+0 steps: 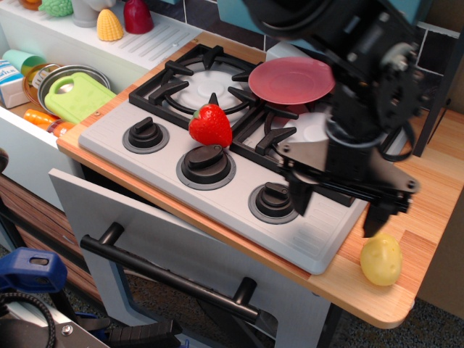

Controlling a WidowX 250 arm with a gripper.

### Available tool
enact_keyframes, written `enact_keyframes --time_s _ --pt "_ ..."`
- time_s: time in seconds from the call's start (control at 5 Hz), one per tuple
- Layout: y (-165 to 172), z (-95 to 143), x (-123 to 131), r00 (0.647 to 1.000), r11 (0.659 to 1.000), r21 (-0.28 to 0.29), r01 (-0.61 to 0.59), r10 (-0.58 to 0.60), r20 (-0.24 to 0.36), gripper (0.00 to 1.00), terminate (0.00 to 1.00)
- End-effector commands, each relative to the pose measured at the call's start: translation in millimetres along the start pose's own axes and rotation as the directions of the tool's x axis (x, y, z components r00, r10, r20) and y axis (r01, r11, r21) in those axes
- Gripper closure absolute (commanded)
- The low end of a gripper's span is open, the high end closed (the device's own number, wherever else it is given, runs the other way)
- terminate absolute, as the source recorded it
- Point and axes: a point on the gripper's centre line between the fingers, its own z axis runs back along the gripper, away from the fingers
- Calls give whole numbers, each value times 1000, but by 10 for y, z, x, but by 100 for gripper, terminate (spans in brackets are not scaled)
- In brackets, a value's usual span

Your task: Put potato on plate

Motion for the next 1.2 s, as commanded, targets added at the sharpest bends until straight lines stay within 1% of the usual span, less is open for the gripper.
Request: enact_keyframes --time_s 0.0,0.2,0.4,0.6,0.8,1.0 --pt "-154 90 83 997 999 20 -50 49 56 0 0" --pt "-197 127 93 998 999 9 -40 39 58 0 0" --pt "-300 124 55 997 999 19 -34 33 73 0 0" --pt "-362 142 8 997 999 44 -11 7 81 0 0" --pt "-382 115 -58 996 999 52 -3 -1 92 0 0" --pt "-407 101 -134 995 997 69 -19 12 101 0 0"
